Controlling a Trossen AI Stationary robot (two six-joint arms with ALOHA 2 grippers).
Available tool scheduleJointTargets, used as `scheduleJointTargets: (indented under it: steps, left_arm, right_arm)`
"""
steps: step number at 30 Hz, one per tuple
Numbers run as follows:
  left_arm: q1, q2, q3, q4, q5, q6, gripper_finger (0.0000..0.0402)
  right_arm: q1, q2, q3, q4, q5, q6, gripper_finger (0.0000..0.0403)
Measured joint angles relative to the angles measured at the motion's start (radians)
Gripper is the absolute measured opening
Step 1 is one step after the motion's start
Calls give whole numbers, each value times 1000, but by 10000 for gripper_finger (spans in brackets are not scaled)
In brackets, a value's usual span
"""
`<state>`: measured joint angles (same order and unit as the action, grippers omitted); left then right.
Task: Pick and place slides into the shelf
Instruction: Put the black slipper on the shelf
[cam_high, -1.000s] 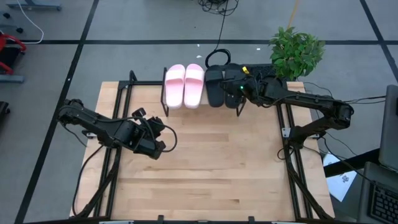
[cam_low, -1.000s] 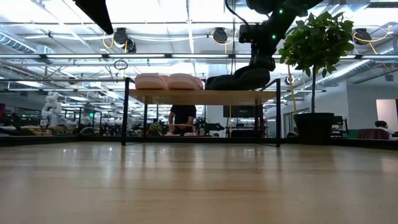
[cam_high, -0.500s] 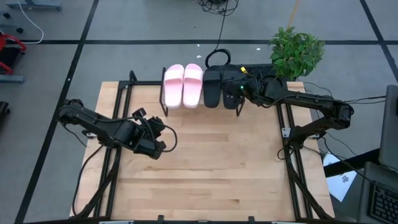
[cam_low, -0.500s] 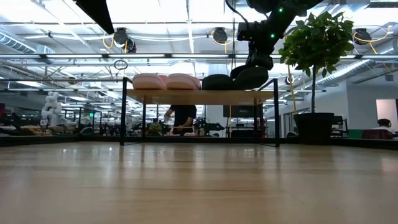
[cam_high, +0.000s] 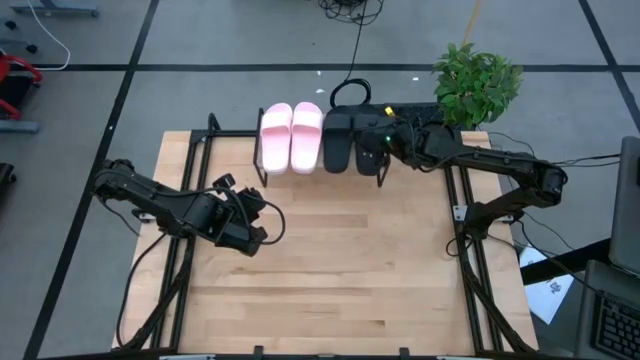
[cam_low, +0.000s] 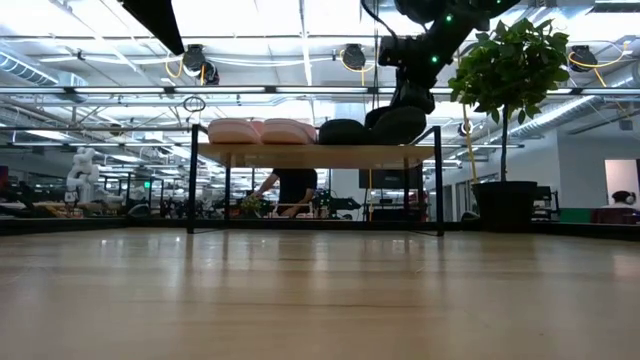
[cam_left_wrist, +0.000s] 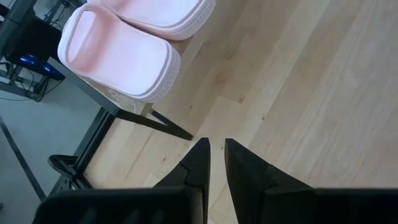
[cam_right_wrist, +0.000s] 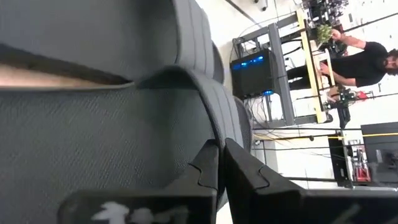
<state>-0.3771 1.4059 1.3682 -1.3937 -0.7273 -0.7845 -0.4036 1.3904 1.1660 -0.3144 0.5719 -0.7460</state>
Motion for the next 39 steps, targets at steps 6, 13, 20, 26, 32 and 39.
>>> scheduleJointTargets:
  steps: [6, 13, 20, 26, 32, 39]
  left_arm:
    - [0, 0, 0, 0, 0, 5, 47]
    - [0, 0, 0, 8, 1, 4, 47]
    - [0, 0, 0, 10, 1, 4, 47]
    - [0, 0, 0, 11, 1, 4, 47]
    - [0, 0, 0, 11, 1, 4, 47]
    - [0, 0, 0, 12, 1, 3, 47]
  right_arm:
    - [-1, 31, 1, 17, 2, 0, 0]
    - [-3, 53, 2, 55, -2, -4, 0]
    - [-10, 57, 2, 30, -5, -7, 0]
    - [-13, 57, 1, -21, -5, -11, 0]
    - [-15, 57, 1, -8, -4, 0, 17]
    - [-16, 57, 0, 13, -30, -3, 10]
